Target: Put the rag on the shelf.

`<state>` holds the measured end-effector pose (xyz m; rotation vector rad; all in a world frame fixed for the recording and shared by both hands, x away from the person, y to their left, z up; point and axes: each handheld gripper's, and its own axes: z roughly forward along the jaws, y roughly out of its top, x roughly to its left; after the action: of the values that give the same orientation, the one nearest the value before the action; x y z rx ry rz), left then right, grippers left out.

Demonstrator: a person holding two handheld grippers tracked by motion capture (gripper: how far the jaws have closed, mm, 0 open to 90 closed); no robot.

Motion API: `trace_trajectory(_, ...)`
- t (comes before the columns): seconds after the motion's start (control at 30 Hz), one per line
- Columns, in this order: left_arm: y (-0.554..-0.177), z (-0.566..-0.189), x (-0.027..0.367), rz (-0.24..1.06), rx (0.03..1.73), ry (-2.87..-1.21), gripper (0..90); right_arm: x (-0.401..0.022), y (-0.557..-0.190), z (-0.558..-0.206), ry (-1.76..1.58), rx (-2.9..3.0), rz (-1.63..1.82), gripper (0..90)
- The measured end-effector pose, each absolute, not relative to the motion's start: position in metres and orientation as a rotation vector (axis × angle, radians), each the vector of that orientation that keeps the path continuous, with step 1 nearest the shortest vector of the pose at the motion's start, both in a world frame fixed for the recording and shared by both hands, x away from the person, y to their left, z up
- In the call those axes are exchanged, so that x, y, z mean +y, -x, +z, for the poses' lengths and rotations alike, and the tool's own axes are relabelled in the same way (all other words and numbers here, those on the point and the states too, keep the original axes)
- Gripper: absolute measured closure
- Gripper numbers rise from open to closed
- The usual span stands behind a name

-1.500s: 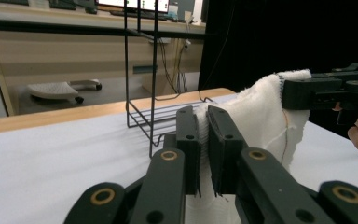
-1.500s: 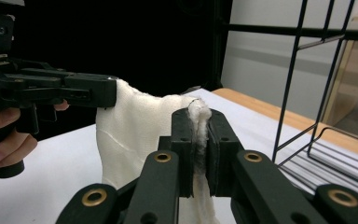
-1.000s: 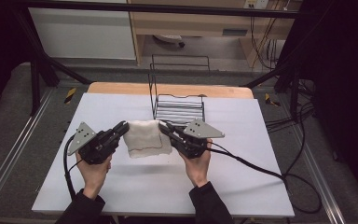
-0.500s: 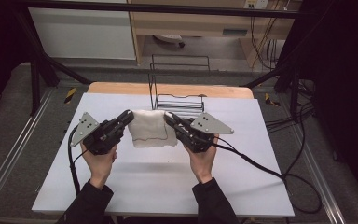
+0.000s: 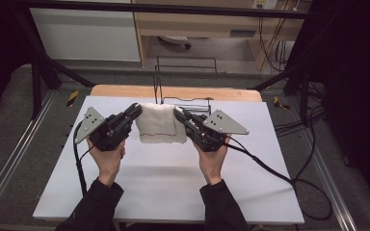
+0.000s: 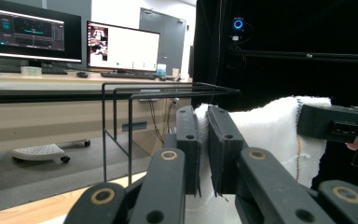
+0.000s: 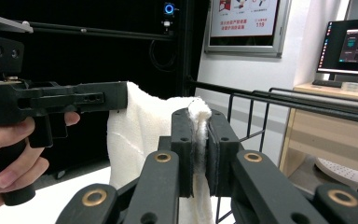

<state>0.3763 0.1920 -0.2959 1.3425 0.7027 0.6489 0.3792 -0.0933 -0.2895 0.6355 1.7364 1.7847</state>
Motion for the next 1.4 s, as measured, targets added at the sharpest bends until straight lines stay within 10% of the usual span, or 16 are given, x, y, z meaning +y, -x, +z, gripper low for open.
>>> trace_trajectory(1.4,-0.413,-0.234,0.159,0.703,0.612,-1.295,83.4,-0.117,-0.406,-0.231,-0.645,1.595,1.757,83.6)
